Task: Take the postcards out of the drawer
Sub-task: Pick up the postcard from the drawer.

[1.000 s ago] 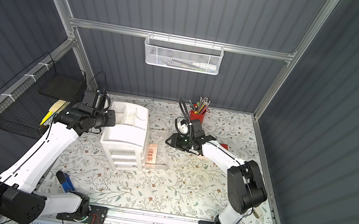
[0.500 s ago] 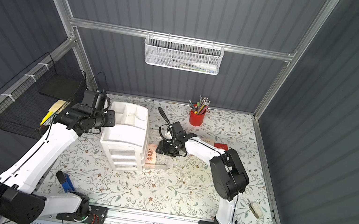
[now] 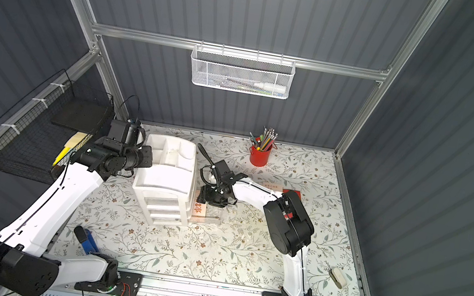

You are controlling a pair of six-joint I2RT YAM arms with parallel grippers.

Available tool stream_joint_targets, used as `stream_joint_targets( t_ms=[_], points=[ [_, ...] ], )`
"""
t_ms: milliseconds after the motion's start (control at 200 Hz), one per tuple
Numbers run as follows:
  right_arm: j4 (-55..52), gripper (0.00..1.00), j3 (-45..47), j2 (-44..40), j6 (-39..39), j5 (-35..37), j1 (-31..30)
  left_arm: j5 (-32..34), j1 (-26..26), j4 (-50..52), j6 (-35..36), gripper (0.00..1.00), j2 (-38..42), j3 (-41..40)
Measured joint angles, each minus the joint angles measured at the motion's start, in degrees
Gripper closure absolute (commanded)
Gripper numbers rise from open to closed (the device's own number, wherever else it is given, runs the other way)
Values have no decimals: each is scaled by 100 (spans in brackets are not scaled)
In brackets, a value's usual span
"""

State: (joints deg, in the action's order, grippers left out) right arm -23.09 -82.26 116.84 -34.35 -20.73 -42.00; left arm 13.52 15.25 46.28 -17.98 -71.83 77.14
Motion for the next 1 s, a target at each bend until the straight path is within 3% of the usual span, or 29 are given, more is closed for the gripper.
stream_joint_targets(
  t_ms=[615, 1001],
  points=[
    [-570, 36, -741, 579, -11, 358, -59, -20, 0, -4, -2, 100, 9, -15],
    [-258, 39, -658, 638, -17, -356, -9, -20, -2, -11, 33, 100, 17, -17]
  ],
)
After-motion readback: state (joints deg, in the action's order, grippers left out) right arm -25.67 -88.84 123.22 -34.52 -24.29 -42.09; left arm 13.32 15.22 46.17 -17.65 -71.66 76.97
